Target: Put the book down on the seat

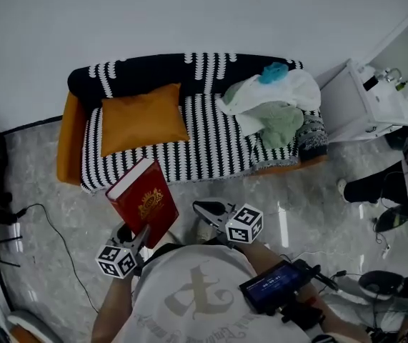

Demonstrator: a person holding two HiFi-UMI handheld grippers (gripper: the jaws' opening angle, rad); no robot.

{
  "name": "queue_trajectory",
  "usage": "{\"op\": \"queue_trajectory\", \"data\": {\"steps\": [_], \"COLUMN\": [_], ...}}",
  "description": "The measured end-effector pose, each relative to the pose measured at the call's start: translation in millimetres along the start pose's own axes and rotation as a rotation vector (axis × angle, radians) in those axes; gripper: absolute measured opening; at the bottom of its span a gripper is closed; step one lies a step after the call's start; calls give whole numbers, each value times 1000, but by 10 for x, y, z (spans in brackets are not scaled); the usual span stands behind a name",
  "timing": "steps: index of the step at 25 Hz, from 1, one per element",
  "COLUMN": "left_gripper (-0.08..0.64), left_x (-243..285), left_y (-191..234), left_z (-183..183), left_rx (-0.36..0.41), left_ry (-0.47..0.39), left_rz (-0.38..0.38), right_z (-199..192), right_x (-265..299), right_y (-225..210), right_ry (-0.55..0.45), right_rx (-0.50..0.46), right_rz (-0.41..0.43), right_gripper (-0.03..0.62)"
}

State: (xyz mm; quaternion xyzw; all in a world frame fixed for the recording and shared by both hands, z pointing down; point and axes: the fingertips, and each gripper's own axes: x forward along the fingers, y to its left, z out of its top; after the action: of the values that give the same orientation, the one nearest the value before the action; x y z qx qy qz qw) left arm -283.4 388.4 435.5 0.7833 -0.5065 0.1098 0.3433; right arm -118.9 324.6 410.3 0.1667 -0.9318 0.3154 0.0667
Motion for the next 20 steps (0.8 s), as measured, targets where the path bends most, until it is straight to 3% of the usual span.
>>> {"op": "queue_trajectory", "data": {"steps": [10,20], "left_gripper": [244,242], "left_x": [306,702], "left_y": [-183,-466], "left_z": [-20,288], "left_rx": [1,53], "left_ry": [56,54], "left_rz": [3,17], "right_z": [-78,52], "right_x": [-248,-652], "right_y": [-413,-869], "right_ry": [16,-24], "right_rx": [37,77], "right_rz": [-72,-92], "right_gripper": [14,14]}}
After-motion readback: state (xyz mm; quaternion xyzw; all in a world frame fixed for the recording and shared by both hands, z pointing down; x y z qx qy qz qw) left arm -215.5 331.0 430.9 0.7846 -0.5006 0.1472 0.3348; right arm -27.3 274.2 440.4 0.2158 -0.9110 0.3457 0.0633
